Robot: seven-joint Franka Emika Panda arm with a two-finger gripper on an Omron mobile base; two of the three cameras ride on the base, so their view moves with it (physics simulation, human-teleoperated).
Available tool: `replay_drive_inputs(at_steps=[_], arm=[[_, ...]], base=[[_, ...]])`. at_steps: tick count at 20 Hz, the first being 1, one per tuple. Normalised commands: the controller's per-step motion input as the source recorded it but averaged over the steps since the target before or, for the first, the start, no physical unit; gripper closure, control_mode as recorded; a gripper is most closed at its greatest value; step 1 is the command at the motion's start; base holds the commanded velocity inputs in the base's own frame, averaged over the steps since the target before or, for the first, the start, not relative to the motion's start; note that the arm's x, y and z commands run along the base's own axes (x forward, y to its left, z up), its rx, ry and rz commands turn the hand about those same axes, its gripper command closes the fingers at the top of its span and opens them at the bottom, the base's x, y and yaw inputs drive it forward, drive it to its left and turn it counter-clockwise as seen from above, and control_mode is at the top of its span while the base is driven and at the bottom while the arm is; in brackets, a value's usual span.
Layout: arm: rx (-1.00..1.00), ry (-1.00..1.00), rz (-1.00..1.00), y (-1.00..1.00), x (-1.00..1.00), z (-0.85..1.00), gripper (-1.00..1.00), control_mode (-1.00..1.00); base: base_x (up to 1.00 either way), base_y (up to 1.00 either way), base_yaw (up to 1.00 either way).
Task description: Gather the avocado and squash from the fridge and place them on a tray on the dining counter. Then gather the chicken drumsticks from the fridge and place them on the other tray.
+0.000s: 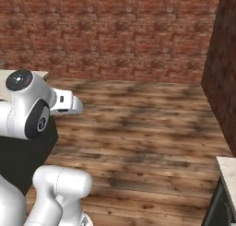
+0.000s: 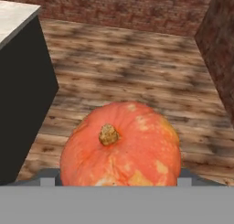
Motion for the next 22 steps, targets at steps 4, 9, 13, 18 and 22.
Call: replay_drive_inputs(at_steps=[4, 9, 13, 18, 22], arm=[[0.0, 0.0, 0.0, 0.0, 0.0, 0.0, 1.0, 1.0], [0.0, 0.0, 0.0, 0.0, 0.0, 0.0, 1.0, 1.0], [0.0, 0.0, 0.0, 0.0, 0.0, 0.0, 1.0, 1.0], [0.0, 0.0, 0.0, 0.0, 0.0, 0.0, 1.0, 1.0], [0.0, 0.0, 0.0, 0.0, 0.0, 0.0, 1.0, 1.0]], base=[[1.0, -0.38, 0.35], [1.0, -0.34, 0.34], [1.0, -0.36, 0.34], [1.0, -0.34, 0.33], [1.0, -0.33, 0.32]])
